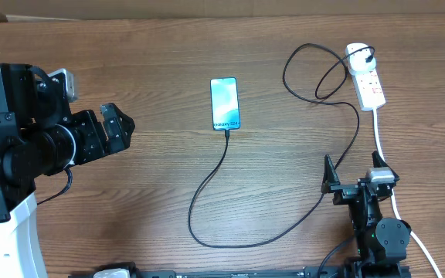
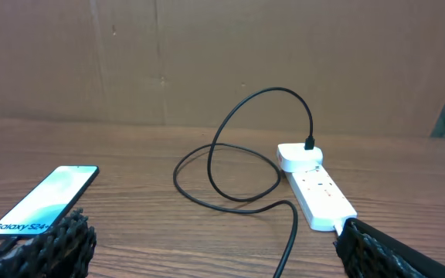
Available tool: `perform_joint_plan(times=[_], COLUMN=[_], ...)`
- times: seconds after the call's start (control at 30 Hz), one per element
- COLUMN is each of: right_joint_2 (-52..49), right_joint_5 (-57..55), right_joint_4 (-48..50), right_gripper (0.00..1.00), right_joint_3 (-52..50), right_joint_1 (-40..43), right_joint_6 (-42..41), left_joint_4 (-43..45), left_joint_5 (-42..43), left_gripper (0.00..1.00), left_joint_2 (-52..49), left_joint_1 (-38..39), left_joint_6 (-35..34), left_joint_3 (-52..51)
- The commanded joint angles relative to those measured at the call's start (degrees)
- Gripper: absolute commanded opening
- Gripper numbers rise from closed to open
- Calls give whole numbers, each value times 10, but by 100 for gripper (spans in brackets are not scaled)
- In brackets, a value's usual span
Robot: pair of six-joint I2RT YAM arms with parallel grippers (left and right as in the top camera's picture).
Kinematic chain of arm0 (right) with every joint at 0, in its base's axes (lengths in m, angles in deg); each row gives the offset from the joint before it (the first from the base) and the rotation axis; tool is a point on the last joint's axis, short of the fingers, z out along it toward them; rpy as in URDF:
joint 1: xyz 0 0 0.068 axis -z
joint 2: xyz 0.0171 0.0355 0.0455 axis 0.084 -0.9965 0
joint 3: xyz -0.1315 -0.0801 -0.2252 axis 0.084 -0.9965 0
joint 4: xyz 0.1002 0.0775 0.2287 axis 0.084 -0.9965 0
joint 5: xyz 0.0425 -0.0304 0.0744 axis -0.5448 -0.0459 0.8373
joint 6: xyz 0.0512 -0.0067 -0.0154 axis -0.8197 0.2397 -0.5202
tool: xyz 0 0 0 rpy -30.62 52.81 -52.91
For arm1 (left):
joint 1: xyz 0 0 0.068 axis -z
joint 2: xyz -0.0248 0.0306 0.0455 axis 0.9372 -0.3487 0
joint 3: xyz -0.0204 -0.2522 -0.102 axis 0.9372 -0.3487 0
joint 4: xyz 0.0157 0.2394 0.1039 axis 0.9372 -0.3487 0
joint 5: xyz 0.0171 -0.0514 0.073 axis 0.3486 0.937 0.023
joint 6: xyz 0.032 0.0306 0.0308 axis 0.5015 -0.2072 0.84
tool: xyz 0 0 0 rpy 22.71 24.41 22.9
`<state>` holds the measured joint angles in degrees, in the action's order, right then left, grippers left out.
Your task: Plug charger to phone and switch on socket
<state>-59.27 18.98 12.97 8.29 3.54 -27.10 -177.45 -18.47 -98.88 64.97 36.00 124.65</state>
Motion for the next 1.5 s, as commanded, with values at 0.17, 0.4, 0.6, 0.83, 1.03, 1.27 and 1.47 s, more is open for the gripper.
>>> perform_joint_plan(times=[0.17, 0.4, 0.6, 0.83, 1.03, 1.27, 1.47], right_joint_2=[6, 6, 6, 6, 6, 6, 6], right_joint_5=[-10, -10, -10, -10, -10, -10, -10], right_joint_4=[1, 1, 1, 1, 3, 3, 3], right_gripper=[100, 100, 100, 100, 100, 100, 100], right_joint_3=[-6, -6, -6, -6, -6, -6, -6], right_joint_1=[-4, -4, -4, -4, -4, -4, -4], right_joint_6=[-13, -24, -29, -35, -35, -35, -35], left_joint_4=[-1, -1, -1, -1, -1, -1, -1], left_joint_5=[1, 1, 1, 1, 1, 1, 1], left_gripper=[99, 100, 100, 100, 100, 100, 99], left_joint_2=[1, 1, 1, 1, 1, 1, 1], left_joint_1=[-2, -2, -2, -2, -2, -2, -2], left_joint_6=[11, 11, 11, 11, 11, 11, 11], left_joint_3=[0, 0, 0, 0, 0, 0, 0])
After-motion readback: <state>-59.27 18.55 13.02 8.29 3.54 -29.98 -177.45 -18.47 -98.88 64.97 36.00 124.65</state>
